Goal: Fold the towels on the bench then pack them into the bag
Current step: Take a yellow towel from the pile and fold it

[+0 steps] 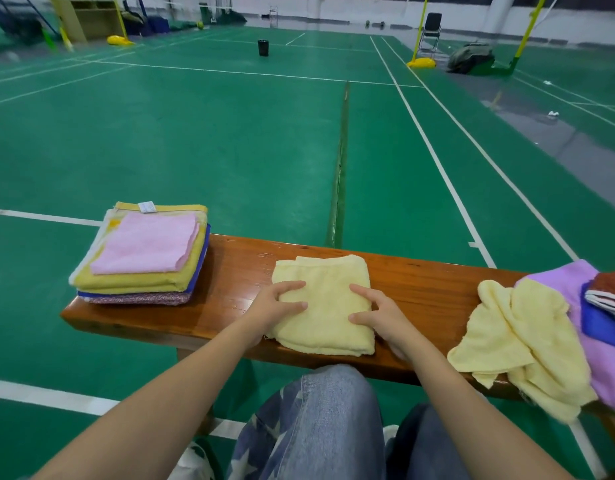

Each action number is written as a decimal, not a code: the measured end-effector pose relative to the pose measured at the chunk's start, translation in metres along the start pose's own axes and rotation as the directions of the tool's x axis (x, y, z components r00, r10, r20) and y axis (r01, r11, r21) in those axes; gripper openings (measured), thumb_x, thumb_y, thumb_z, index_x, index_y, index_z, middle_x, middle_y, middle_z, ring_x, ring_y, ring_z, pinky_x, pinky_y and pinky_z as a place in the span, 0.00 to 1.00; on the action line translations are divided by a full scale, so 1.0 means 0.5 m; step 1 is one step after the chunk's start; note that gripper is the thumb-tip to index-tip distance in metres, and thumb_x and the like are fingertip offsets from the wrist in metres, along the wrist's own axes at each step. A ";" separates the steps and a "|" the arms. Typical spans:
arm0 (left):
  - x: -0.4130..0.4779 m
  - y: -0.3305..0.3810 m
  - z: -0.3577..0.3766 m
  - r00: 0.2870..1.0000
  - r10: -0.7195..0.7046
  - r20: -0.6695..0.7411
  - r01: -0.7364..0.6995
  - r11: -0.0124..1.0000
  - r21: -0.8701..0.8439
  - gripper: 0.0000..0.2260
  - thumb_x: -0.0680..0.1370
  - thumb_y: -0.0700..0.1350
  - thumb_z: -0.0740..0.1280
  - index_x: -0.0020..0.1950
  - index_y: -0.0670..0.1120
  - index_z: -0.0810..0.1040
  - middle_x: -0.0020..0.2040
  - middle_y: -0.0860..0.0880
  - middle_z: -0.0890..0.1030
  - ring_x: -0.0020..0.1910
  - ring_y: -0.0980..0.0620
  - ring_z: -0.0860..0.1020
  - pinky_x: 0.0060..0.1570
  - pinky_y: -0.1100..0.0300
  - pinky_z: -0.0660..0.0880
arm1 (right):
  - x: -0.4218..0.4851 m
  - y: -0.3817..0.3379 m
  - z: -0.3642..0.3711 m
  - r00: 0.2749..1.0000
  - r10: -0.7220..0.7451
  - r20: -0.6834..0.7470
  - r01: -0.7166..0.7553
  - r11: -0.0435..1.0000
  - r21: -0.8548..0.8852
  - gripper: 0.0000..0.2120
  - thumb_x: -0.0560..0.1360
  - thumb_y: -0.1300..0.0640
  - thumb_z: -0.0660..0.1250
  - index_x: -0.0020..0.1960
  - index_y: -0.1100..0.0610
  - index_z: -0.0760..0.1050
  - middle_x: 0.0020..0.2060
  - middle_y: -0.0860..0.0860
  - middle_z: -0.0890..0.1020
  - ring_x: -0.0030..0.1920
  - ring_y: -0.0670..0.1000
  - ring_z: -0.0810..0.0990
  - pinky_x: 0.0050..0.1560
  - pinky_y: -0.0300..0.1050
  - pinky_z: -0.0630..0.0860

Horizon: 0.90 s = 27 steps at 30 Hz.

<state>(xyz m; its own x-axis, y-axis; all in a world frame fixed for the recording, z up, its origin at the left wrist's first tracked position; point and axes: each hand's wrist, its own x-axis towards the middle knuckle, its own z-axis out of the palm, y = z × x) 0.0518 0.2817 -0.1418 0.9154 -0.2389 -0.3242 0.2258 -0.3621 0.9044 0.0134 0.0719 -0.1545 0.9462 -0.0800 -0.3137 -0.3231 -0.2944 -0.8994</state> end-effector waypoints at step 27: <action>-0.064 0.146 -0.568 0.866 0.317 -0.387 -0.356 0.934 -0.031 0.32 0.67 0.33 0.75 0.68 0.50 0.72 0.55 0.53 0.77 0.48 0.59 0.77 0.47 0.71 0.75 | 0.129 -0.480 0.338 0.881 -0.462 0.104 0.427 0.870 0.249 0.33 0.69 0.73 0.67 0.71 0.56 0.67 0.67 0.56 0.69 0.66 0.57 0.71 0.66 0.53 0.70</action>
<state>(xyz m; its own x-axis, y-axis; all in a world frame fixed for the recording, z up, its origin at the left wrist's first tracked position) 0.1335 0.5191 0.0135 0.9931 0.0274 0.1139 -0.1049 -0.2256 0.9686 0.1487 0.2984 -0.0102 0.9806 0.1641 0.1075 0.1176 -0.0533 -0.9916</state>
